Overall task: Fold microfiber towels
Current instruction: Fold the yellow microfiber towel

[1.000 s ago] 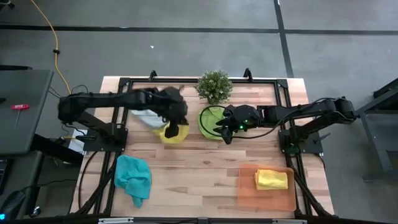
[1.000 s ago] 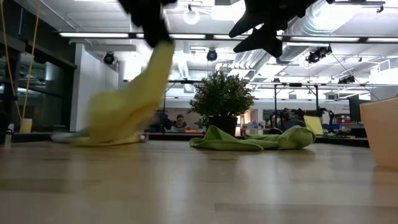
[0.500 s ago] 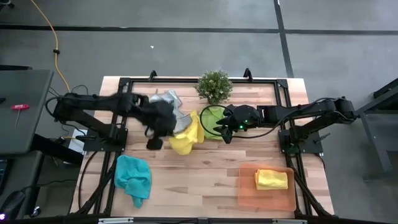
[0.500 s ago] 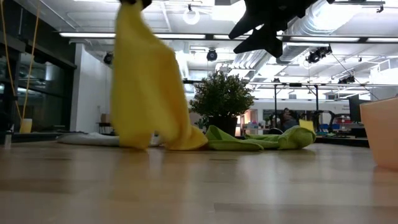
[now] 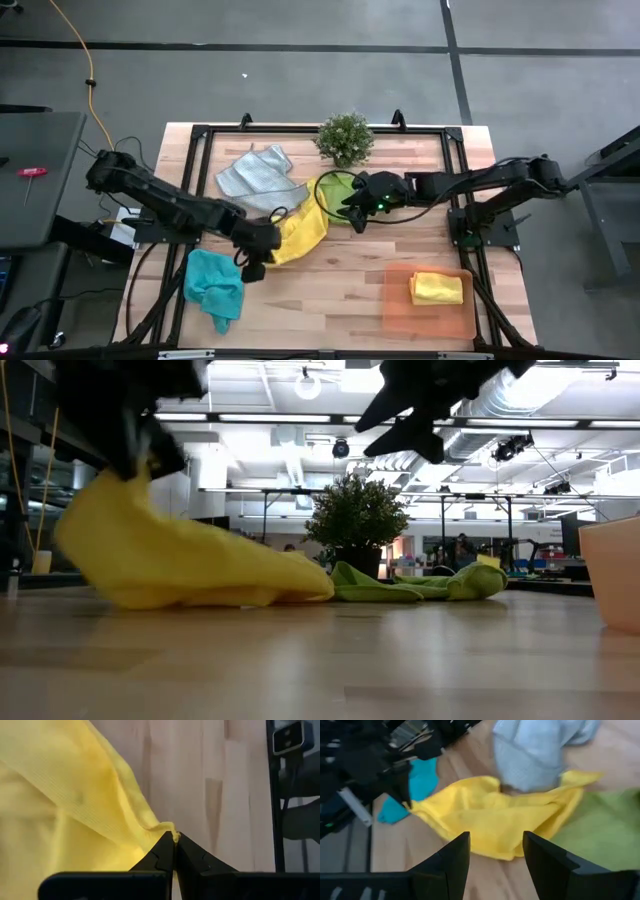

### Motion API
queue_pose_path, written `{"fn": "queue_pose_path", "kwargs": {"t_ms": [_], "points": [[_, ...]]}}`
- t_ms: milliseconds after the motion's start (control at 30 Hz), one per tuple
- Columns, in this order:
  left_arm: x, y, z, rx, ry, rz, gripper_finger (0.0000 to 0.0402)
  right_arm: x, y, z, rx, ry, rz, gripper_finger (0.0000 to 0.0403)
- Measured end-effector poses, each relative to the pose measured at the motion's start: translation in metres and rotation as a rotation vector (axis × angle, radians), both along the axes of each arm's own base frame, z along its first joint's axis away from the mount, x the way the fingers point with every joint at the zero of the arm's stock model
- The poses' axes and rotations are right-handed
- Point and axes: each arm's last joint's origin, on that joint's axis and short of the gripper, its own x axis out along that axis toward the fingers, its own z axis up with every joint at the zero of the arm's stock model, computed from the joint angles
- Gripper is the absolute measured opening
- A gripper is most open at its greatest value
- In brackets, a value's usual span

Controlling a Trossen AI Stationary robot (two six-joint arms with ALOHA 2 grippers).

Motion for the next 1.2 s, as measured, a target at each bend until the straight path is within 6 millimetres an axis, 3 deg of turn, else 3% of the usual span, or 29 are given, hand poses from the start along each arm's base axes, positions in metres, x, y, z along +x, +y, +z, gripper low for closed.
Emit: {"fn": "queue_pose_path", "kwargs": {"t_ms": [333,500,667,933,1200], "points": [[-0.051,-0.041,-0.053,-0.031,0.209,-0.043,0.0000,0.026,0.005,-0.027,0.095,-0.004,0.095,0.0174],[-0.065,-0.048,-0.064,-0.043,0.273,0.001,0.0000,0.031,0.006,-0.041,0.133,0.045,0.128,0.0174],[-0.059,-0.049,-0.059,-0.056,0.180,0.037,0.0000,0.035,0.007,-0.051,0.151,0.071,0.134,0.0174],[-0.051,-0.037,-0.046,-0.056,0.063,0.028,0.0000,0.036,0.007,-0.050,0.173,0.061,0.134,0.0174],[-0.056,-0.012,-0.008,-0.129,-0.119,0.087,0.0000,0.037,0.011,-0.044,0.220,0.024,0.211,0.0174]]}}
